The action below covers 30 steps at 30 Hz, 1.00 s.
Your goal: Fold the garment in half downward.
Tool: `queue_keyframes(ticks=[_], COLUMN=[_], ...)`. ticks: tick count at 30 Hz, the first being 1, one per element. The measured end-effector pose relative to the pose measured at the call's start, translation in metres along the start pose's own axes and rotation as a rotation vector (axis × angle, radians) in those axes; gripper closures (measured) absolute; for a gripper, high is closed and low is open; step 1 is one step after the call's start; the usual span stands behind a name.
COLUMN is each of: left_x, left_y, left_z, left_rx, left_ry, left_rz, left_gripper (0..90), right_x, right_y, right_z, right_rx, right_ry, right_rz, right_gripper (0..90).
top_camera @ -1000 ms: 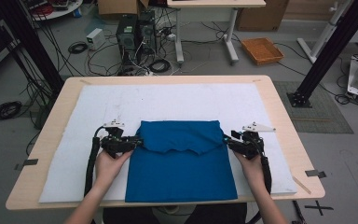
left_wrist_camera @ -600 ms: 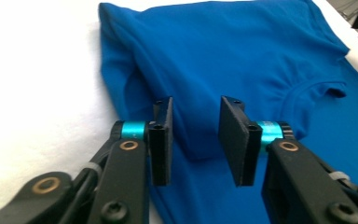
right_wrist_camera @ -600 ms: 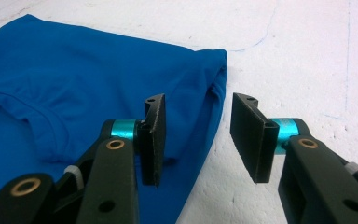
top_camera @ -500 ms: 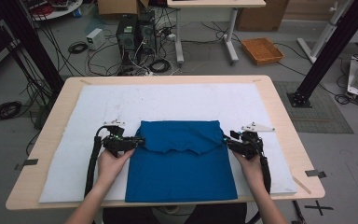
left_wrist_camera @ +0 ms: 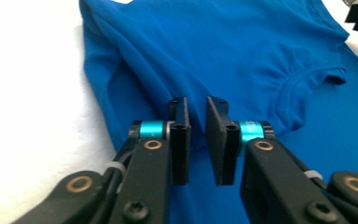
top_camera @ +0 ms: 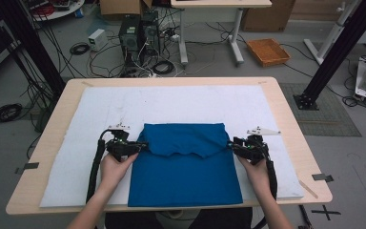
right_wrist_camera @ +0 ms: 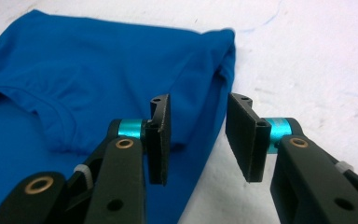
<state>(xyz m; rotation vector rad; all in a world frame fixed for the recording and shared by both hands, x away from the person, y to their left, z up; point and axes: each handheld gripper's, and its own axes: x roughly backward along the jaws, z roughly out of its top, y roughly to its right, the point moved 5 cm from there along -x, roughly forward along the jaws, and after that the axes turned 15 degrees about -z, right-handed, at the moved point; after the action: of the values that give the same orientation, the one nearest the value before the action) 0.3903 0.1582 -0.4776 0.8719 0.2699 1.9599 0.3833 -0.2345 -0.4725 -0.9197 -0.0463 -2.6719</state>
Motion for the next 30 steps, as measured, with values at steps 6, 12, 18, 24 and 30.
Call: queue_keyframes(ticks=[6,12,18,24,30], left_x=[0.0,0.002,0.012,0.024,0.035], left_y=[0.001,0.004,0.012,0.026,0.042], left_z=[0.0,0.002,0.008,0.008,0.003], left_rx=[-0.021,-0.036,-0.057,-0.085,-0.106], left_ry=[0.0,0.01,0.031,0.016,-0.003], left_rz=[-0.012,-0.019,-0.04,-0.072,-0.107], left_gripper=[88.0,89.0,89.0,89.1,89.1], right_x=[-0.011,-0.007,0.007,0.021,0.041], right_y=[-0.008,-0.013,-0.012,-0.011,-0.017], right_z=[-0.004,-0.003,0.005,0.007,-0.001], right_rx=[0.048,0.07,0.059,0.059,0.077], right_ry=[-0.045,-0.019,0.03,0.039,0.033], right_rz=[0.004,0.02,0.041,0.054,0.075], right_gripper=[76.6,88.8,88.8,88.8,88.7])
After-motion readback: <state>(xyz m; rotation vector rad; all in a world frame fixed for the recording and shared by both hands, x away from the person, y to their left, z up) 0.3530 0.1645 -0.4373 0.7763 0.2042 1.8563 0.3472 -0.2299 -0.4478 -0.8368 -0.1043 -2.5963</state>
